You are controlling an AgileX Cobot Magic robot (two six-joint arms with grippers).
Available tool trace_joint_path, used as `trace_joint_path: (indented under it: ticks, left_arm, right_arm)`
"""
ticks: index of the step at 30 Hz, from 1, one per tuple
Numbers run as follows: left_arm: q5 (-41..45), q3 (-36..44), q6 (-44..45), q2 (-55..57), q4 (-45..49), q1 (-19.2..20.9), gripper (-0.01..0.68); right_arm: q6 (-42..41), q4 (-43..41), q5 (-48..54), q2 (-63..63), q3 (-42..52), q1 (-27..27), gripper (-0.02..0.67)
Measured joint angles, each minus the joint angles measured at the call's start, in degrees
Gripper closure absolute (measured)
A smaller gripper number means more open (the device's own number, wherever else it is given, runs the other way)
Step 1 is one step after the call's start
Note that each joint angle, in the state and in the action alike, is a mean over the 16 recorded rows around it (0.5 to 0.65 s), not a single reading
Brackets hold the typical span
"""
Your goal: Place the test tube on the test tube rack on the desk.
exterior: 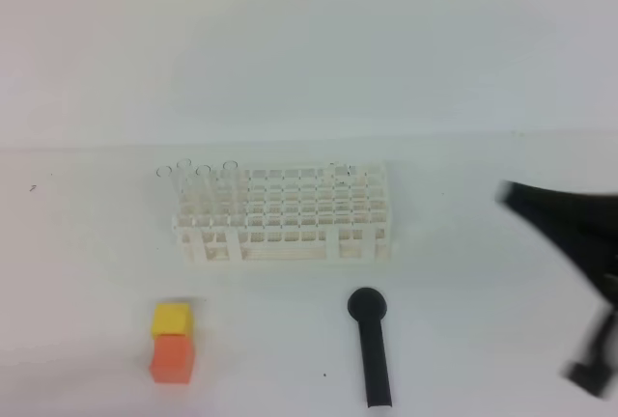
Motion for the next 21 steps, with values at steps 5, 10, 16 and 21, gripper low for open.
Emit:
trace_joint_path:
  ticks: [5, 10, 16, 21]
  left_arm:
    - [-0.06, 0.0, 0.0, 0.0, 0.0, 0.0, 0.674]
    - [-0.06, 0.0, 0.0, 0.0, 0.0, 0.0, 0.674]
    - [-0.06, 0.0, 0.0, 0.01, 0.0, 0.0, 0.674]
    - [0.0, 0.0, 0.0, 0.05, 0.0, 0.0, 0.674]
  right_arm:
    - [-0.06, 1.37, -0.73, -14.38, 11.36, -8.98, 0.65]
    - [-0.06, 3.04, -1.19, -28.08, 20.26, -19.61, 0.65]
    - [-0.06, 5.43, -1.21, -40.78, 26.81, -29.75, 0.65]
    - [-0.06, 7.27, -1.18, -47.21, 29.87, -33.85, 0.65]
